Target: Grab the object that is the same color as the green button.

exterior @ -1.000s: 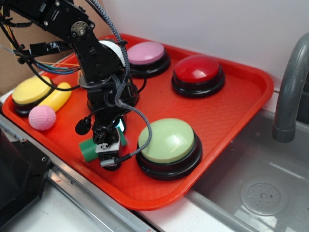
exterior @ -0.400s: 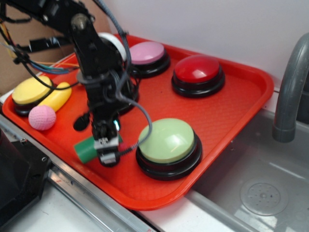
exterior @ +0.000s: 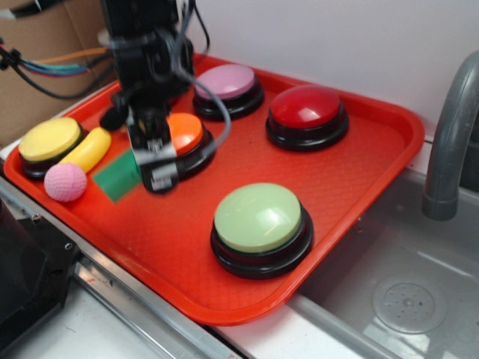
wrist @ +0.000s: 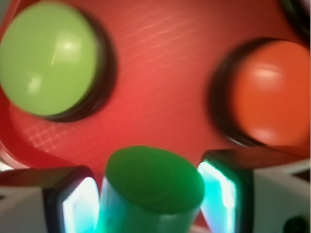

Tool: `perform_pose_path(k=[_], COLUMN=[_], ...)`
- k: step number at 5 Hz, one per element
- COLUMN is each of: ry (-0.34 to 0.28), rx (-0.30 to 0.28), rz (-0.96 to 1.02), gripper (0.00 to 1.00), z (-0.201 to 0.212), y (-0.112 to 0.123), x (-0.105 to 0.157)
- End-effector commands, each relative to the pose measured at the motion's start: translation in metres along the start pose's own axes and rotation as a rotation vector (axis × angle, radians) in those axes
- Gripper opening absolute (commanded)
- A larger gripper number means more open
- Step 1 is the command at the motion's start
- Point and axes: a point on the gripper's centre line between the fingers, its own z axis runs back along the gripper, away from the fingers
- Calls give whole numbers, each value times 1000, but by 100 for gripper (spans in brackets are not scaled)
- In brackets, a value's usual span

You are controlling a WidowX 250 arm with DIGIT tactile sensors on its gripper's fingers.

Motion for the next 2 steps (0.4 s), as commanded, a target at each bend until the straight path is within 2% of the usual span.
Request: perform_pose_path(k=[1, 2], ry=[-85, -140], rx=[72, 64], rz=[282, 376], gripper=[0, 0], z=[60, 63], y=[45, 59], x=[-21, -33])
